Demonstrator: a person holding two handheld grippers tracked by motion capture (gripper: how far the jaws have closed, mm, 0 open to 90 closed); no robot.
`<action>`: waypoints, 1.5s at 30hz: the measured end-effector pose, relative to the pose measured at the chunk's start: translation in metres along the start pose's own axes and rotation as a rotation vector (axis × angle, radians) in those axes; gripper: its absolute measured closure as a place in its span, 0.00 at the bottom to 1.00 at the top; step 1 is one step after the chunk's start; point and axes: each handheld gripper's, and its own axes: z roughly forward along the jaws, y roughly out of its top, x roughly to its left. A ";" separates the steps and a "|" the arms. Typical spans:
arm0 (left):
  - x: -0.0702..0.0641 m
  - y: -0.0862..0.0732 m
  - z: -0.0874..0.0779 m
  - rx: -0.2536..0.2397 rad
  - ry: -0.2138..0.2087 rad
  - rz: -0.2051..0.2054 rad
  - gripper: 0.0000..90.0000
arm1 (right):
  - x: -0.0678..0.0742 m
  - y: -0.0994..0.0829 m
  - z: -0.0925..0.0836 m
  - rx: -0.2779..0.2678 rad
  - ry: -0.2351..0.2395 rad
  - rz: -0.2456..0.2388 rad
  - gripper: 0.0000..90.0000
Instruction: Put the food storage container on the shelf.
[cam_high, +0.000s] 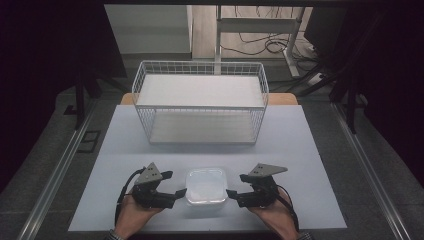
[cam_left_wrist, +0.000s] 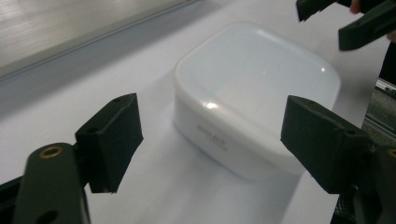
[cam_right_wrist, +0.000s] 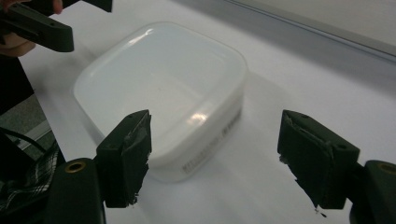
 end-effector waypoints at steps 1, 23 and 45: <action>-0.001 0.002 0.002 0.000 -0.003 0.001 0.22 | 0.002 0.001 0.002 -0.002 0.006 -0.002 0.29; -0.003 -0.007 0.024 0.073 -0.156 -0.154 0.40 | 0.006 0.006 0.030 0.095 0.108 0.101 0.41; -0.001 0.001 0.006 -0.015 -0.098 -0.175 0.90 | 0.018 0.002 0.005 -0.041 -0.038 0.152 0.87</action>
